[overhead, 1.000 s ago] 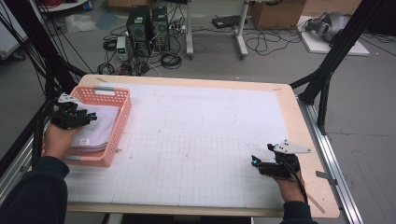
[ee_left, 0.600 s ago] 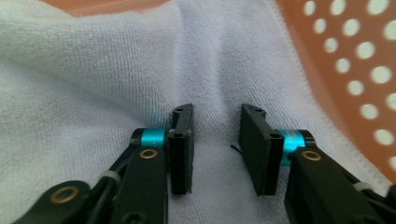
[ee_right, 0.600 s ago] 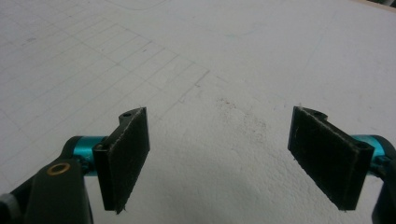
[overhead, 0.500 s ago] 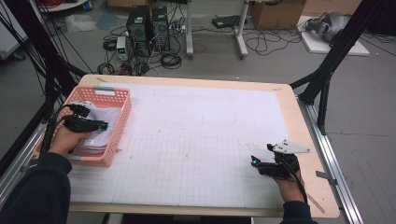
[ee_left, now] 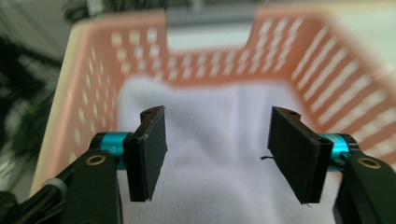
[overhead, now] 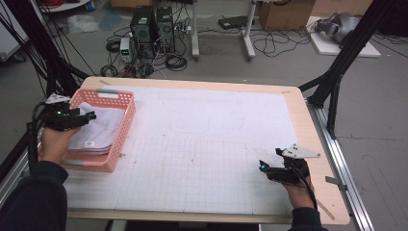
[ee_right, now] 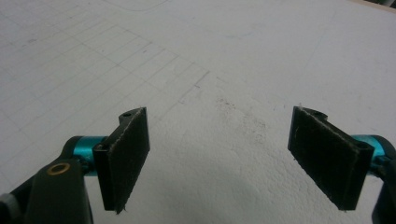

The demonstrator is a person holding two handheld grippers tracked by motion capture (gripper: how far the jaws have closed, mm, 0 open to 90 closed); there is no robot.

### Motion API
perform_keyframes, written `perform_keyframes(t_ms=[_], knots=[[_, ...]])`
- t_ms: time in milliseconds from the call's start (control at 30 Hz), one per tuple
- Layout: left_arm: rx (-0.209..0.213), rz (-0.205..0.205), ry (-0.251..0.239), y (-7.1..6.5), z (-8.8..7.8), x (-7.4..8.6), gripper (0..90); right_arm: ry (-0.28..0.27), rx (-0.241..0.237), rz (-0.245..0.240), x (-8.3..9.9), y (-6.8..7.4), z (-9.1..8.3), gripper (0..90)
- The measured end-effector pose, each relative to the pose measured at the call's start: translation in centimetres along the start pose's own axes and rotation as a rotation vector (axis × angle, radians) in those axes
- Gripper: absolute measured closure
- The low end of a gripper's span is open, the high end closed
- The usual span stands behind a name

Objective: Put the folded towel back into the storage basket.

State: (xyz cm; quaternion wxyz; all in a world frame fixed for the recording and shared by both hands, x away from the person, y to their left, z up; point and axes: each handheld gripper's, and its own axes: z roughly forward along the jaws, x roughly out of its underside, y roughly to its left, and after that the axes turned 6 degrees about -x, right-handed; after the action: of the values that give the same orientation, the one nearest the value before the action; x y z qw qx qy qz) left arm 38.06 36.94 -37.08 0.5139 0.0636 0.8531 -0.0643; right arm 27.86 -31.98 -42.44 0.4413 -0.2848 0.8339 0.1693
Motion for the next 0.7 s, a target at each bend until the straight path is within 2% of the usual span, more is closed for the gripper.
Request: perform_keyframes(t_ms=[67, 100, 167, 233, 300, 500, 600, 700], knots=[[0.064, -0.039, -0.104, 0.1, -1.1, -0.2, 29.9, -0.001, 0.0, -0.004, 0.0, 0.0, 0.0, 19.7], [0.084, -0.044, -0.139, -0.1, -1.5, -0.3, 28.1, -0.002, 0.001, -0.003, -0.1, 0.1, 0.0, 19.7], [0.125, -0.037, -0.175, -0.8, -2.1, -0.4, 23.2, -0.006, 0.0, -0.006, -0.1, 0.1, 0.0, 19.7], [0.141, -0.025, -0.197, -1.7, -2.6, -0.4, 22.2, -0.008, -0.004, -0.002, -0.1, 0.1, 0.0, 19.7], [0.168, -0.023, -0.223, -2.6, -2.9, -0.2, 16.9, -0.01, -0.002, -0.005, -0.2, 0.1, -0.1, 19.7], [0.248, -0.004, -0.264, -6.0, -3.1, 0.1, 17.2, -0.02, -0.006, -0.003, -0.2, 0.0, 0.0, 19.7], [0.274, 0.03, -0.279, -7.6, -3.1, 0.2, 17.6, -0.028, -0.009, -0.004, -0.2, 0.0, -0.1, 19.6], [0.31, 0.031, -0.296, -9.0, -3.2, 0.2, 18.0, -0.031, -0.014, -0.002, -0.2, 0.0, -0.1, 19.7]])
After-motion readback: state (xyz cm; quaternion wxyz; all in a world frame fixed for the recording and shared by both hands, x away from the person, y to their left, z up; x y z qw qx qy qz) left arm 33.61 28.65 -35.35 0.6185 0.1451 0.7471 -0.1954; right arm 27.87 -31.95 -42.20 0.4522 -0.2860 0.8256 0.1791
